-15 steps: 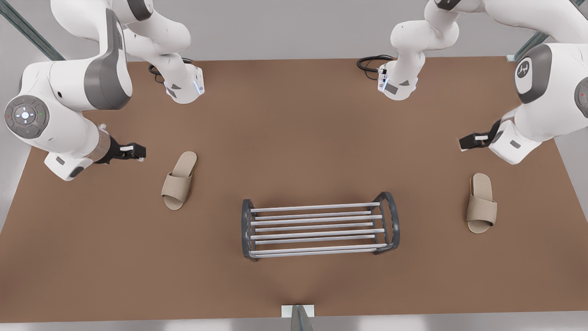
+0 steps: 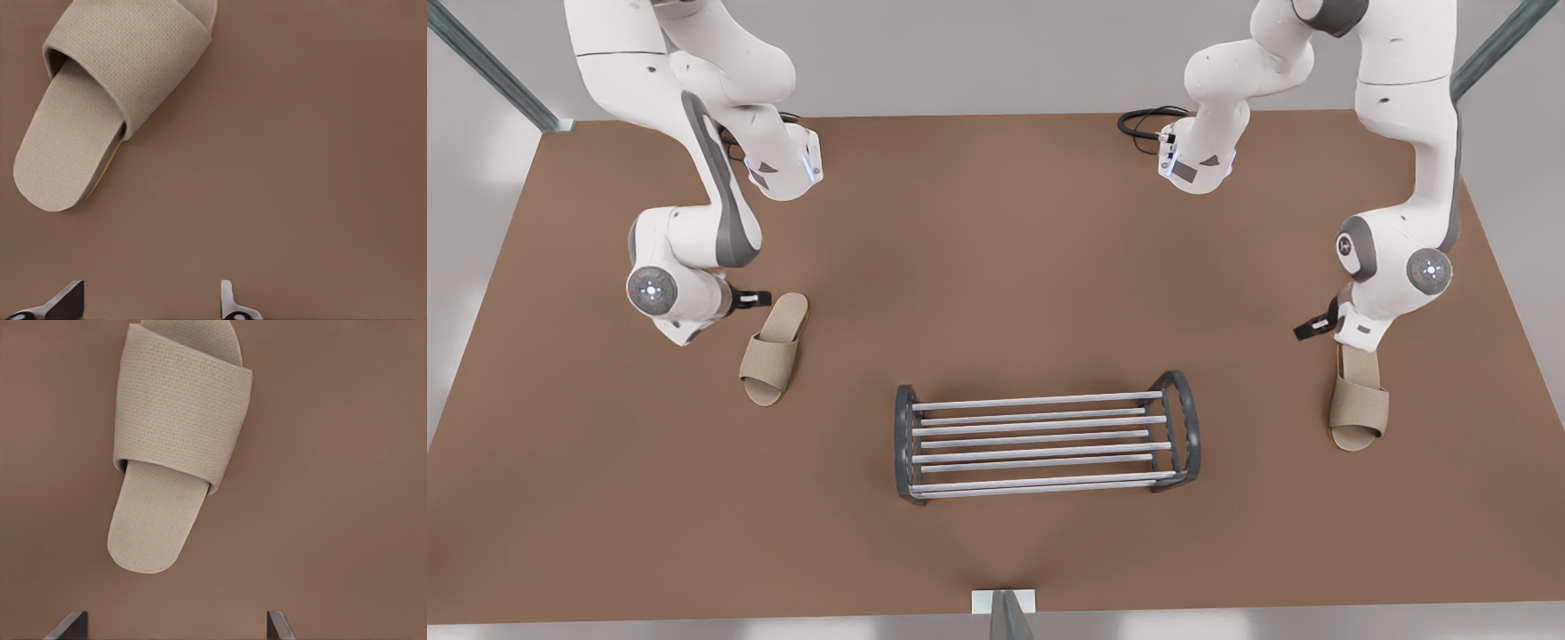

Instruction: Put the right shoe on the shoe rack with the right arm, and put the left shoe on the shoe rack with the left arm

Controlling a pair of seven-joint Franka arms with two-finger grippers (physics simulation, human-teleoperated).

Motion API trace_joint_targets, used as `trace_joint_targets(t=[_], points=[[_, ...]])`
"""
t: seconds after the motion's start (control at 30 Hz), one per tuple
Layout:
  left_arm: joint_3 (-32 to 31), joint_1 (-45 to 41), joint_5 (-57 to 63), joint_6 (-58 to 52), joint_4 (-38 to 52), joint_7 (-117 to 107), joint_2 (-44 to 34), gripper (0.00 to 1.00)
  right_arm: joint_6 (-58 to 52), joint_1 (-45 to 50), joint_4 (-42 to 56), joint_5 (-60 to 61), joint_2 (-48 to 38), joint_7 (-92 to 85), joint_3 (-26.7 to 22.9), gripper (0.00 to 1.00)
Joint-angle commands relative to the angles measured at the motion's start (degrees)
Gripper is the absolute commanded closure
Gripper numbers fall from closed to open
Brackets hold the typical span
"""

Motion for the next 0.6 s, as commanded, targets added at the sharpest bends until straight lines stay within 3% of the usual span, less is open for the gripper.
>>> trace_joint_targets(t=[0.0, 0.2, 0.57], points=[[0.03, 0.92, 0.16, 31.53, -0.56, -0.72, 2.68, 0.00, 20.32, 0.26, -1.26, 3.14, -0.01, -8.45, 0.07, 0.00], [0.03, 2.32, 0.60, 45.86, -0.38, -0.02, 9.72, 0.00, 30.52, -1.67, -4.17, 3.23, 1.31, -12.23, -0.10, 0.00], [-0.33, 1.97, 1.04, 47.53, 1.73, 3.23, 13.67, 0.00, 30.00, -5.63, -7.07, 3.32, 0.87, -16.09, 0.08, 0.00]])
